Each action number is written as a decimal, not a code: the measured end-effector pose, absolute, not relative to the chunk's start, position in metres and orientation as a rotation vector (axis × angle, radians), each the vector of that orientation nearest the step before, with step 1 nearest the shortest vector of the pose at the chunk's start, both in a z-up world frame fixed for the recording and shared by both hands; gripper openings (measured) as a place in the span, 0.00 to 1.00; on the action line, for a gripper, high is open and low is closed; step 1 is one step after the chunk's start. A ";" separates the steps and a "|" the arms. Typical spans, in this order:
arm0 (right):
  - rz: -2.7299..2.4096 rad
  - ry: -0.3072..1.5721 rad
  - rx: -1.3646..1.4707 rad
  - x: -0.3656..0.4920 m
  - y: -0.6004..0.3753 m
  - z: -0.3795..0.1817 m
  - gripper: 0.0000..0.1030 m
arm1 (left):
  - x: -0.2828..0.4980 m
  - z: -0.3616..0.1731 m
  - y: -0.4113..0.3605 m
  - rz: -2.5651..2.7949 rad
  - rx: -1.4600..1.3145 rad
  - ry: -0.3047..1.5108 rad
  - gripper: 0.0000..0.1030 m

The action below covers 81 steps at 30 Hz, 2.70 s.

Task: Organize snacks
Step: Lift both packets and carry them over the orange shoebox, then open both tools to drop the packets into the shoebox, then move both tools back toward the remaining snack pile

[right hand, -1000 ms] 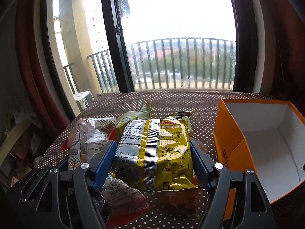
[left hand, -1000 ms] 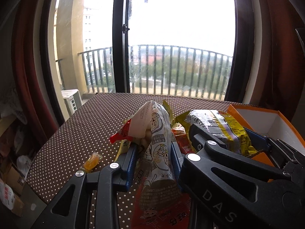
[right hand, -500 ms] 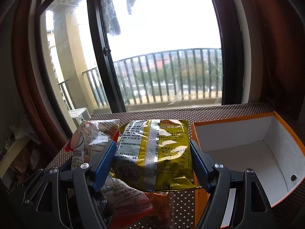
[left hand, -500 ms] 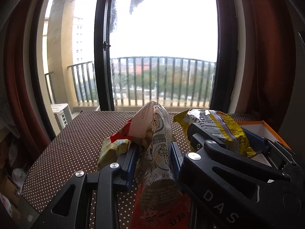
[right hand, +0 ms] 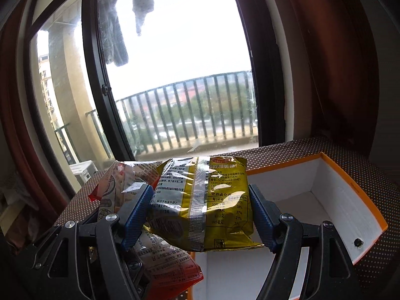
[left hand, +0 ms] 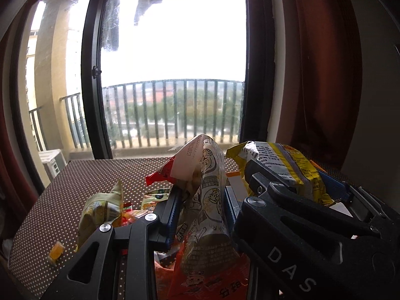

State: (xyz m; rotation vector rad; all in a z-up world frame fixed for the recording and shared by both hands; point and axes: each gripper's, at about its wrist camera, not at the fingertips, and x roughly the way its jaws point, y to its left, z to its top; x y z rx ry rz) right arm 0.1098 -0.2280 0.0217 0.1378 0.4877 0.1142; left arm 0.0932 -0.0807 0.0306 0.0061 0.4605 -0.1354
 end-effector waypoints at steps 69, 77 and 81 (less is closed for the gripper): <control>-0.088 0.557 0.170 0.097 -0.271 0.005 0.93 | 0.114 0.003 -0.108 -0.283 0.085 0.587 0.83; -0.058 0.533 0.150 0.084 -0.244 0.013 0.93 | 0.096 0.009 -0.081 -0.256 0.061 0.556 0.83; -0.044 0.515 0.145 0.078 -0.231 0.016 0.93 | 0.088 0.010 -0.066 -0.234 0.055 0.540 0.83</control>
